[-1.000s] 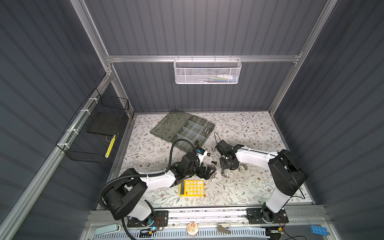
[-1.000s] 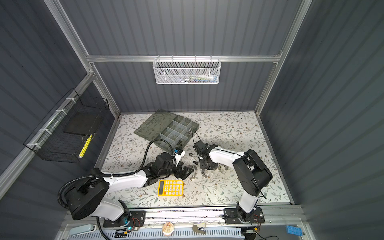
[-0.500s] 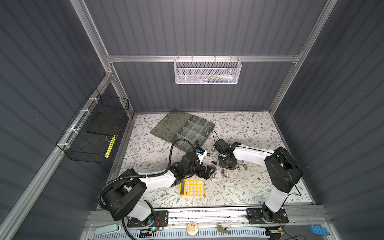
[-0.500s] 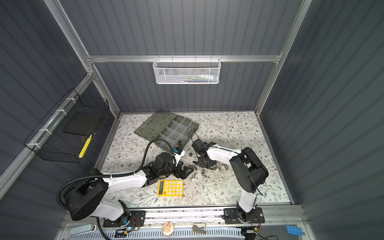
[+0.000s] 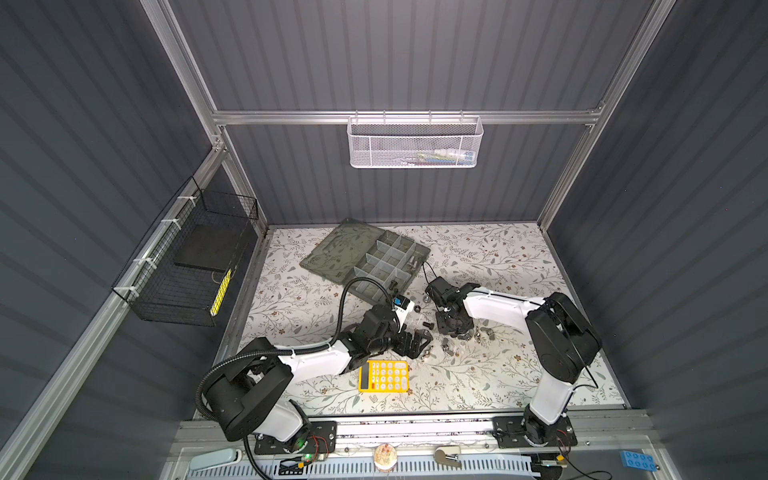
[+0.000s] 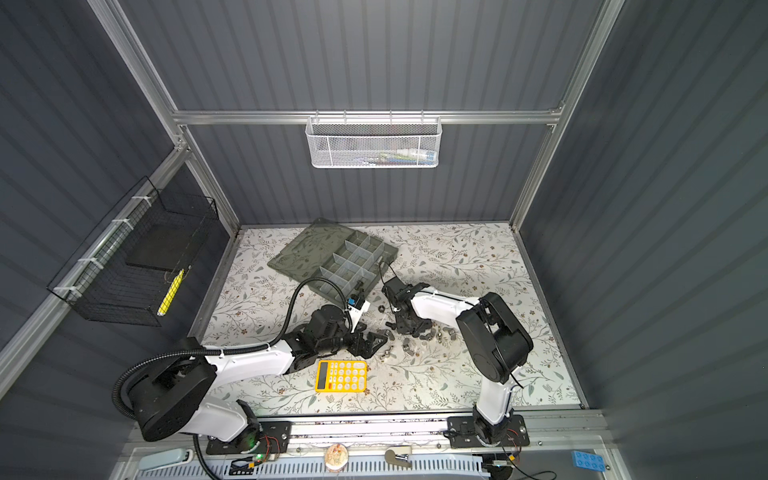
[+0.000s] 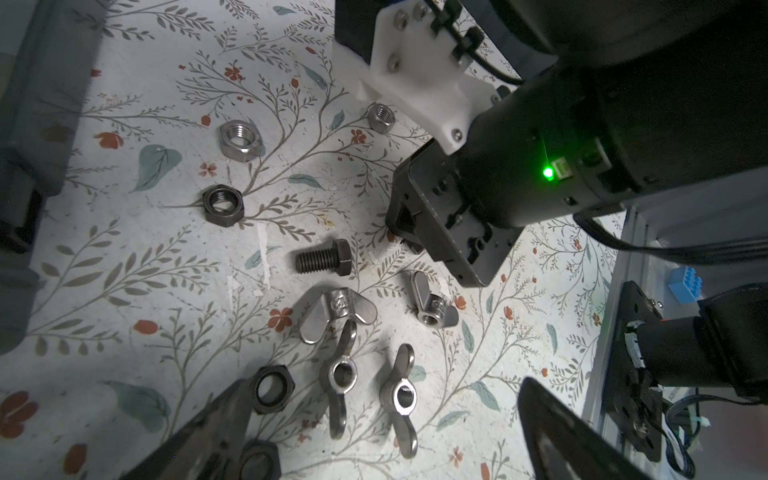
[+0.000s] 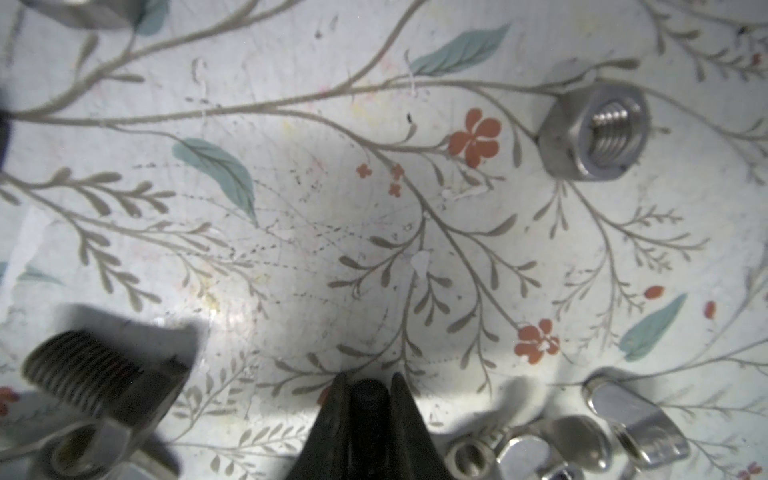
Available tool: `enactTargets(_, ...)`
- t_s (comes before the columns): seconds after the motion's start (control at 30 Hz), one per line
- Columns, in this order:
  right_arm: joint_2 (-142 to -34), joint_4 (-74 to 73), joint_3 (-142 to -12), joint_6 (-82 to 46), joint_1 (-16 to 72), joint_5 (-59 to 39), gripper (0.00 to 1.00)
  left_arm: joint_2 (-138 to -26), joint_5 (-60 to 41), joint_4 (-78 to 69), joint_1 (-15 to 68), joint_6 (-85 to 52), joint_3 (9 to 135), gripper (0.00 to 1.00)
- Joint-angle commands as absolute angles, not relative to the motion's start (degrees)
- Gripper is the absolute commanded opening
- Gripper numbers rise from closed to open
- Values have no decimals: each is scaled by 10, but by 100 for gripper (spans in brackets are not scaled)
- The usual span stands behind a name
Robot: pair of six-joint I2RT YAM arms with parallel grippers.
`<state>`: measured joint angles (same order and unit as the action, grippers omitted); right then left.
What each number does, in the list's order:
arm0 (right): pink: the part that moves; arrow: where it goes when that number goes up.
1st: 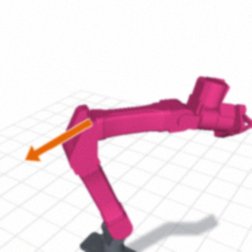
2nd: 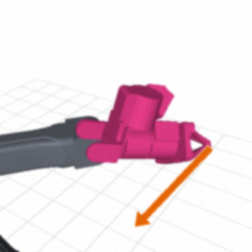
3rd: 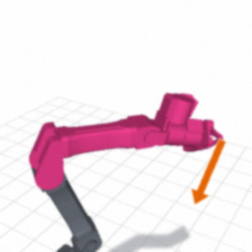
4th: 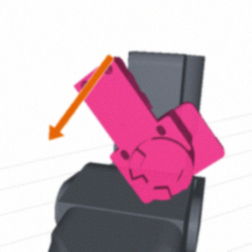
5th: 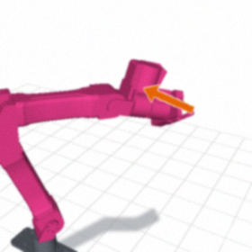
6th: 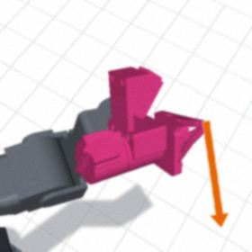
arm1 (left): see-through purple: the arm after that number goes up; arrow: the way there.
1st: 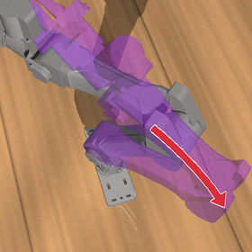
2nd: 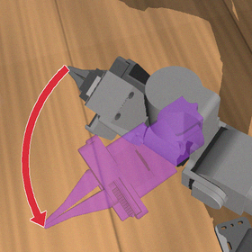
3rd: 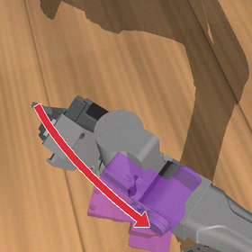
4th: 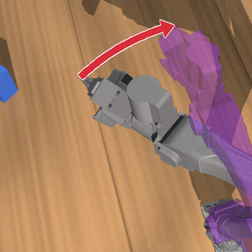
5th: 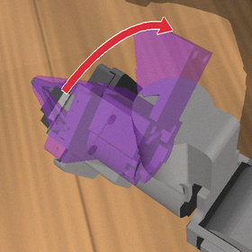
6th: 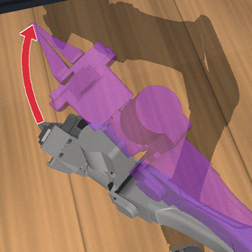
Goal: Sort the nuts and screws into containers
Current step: 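Lift the black bolt with the right gripper over an organizer compartment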
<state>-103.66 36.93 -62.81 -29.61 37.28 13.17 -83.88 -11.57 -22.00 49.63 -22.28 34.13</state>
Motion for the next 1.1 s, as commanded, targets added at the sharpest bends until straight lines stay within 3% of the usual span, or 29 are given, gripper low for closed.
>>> enactTargets(0.0, -1056, 395, -629, -301, 373, 144, 17, -823, -109, -214, 498, -216, 347, 100)
enactTargets(0.4, -1048, 386, -645, -291, 371, 130, 1, -815, -90, -201, 498, -212, 346, 100)
enactTargets(0.8, -1034, 375, -711, -292, 370, 91, 0, -754, 20, -138, 493, -177, 343, 100)
enactTargets(1.07, -1037, 313, -777, -298, 370, 34, 0, -725, 25, -129, 433, -202, 324, 100)
